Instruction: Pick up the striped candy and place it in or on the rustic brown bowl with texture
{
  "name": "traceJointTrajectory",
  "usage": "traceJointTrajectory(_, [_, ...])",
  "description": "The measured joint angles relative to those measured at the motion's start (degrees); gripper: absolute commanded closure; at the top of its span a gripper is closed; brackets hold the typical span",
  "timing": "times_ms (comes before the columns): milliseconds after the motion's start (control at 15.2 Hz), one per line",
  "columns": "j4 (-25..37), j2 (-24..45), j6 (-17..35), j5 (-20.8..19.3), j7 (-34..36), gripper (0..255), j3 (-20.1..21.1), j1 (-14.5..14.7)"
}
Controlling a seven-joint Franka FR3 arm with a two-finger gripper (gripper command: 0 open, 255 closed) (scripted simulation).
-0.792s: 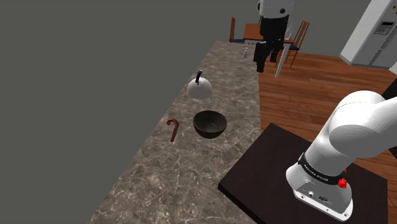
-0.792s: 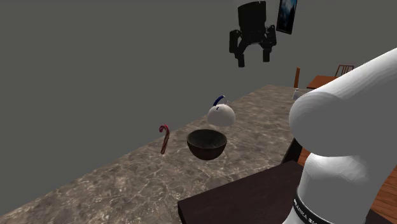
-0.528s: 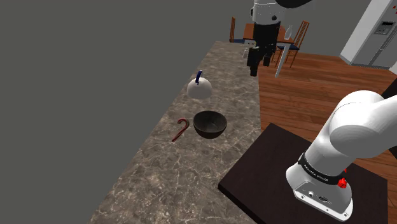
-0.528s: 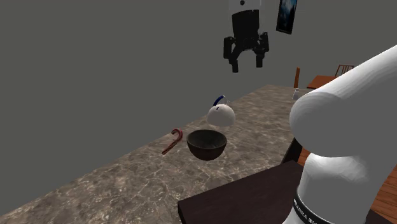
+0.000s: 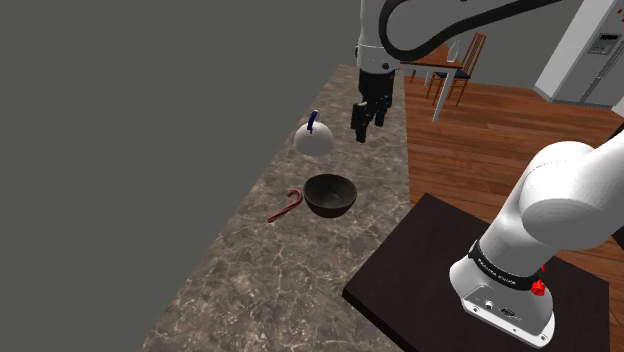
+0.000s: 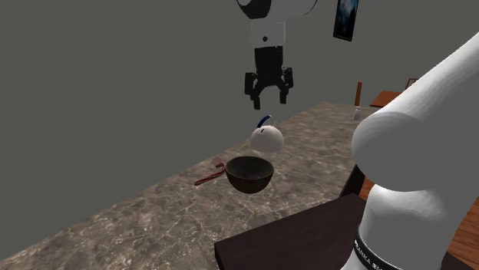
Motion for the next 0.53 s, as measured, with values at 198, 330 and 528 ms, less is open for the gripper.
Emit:
traceJointTrajectory(198, [0.12,4.92,5.78,0.88,-0.18,0,0.66,1.09])
traceJointTrajectory(330, [1.0,9.19,9.81,1.28,-0.58,0,0.92,1.61])
traceJointTrajectory(528, [2.27,15.06,15.42,1.93,-0.91,0,1.65,2.57])
